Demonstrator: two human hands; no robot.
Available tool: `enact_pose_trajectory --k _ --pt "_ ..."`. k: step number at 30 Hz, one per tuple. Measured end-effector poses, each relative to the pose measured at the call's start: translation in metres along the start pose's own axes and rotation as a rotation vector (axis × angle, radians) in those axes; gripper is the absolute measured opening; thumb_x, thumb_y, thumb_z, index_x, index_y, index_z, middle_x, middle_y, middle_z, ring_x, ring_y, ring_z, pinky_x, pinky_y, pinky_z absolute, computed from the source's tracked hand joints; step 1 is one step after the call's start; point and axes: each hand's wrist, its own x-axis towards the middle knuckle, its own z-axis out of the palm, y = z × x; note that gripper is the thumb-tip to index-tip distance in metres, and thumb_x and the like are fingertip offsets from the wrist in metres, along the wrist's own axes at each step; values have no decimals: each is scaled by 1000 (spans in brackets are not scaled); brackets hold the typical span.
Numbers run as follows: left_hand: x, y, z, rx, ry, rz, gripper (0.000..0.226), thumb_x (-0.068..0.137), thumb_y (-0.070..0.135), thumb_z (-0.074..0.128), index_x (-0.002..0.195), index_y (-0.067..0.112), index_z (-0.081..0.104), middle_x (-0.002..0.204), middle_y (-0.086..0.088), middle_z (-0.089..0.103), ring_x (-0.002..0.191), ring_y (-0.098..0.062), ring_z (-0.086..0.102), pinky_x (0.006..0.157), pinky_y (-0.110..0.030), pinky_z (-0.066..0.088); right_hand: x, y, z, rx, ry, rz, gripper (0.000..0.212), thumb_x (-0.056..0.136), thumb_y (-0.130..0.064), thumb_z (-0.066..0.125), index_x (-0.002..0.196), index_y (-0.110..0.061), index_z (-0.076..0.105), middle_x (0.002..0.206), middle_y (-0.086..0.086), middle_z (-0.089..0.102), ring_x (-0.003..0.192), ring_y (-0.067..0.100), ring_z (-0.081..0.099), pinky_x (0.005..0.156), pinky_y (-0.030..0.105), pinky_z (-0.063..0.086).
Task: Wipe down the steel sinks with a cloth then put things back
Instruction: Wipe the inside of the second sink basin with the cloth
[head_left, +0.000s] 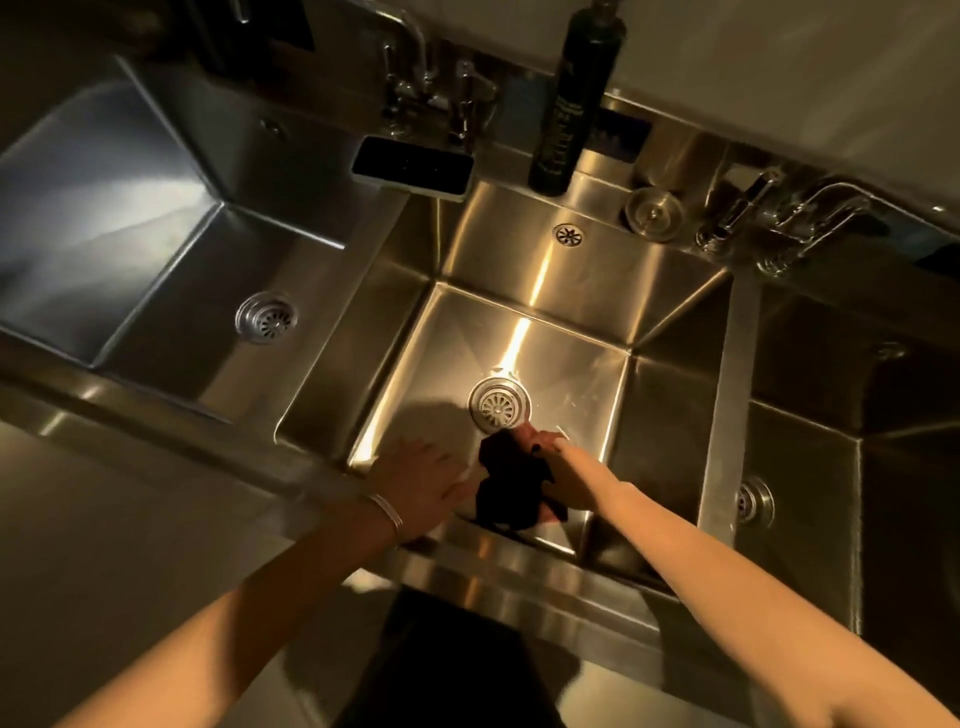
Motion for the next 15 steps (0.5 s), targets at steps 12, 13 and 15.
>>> enact_pose_trajectory --k 12,13,15 --pt "-7 -20 23 -23 263 -337 65 89 52 5 124 32 56 130 6 55 136 -17 30 116 -43 5 64 5 30 94 -18 277 65 87 -38 62 141 -12 35 144 9 37 127 31 42 104 38 38" --pt "-7 -21 22 -8 301 -363 66 89 51 5 122 31 58 126 5 59 135 -19 33 117 -47 3 73 2 35 160 -19 326 73 86 -42 63 143 -10 30 144 12 36 127 32 42 103 38 39" --pt "-7 -20 22 12 363 -408 62 91 48 11 115 30 65 116 4 66 133 -22 39 117 -51 6 91 -7 44 255 -44 443 93 86 -50 60 149 -5 10 152 20 19 136 39 29 110 44 32"
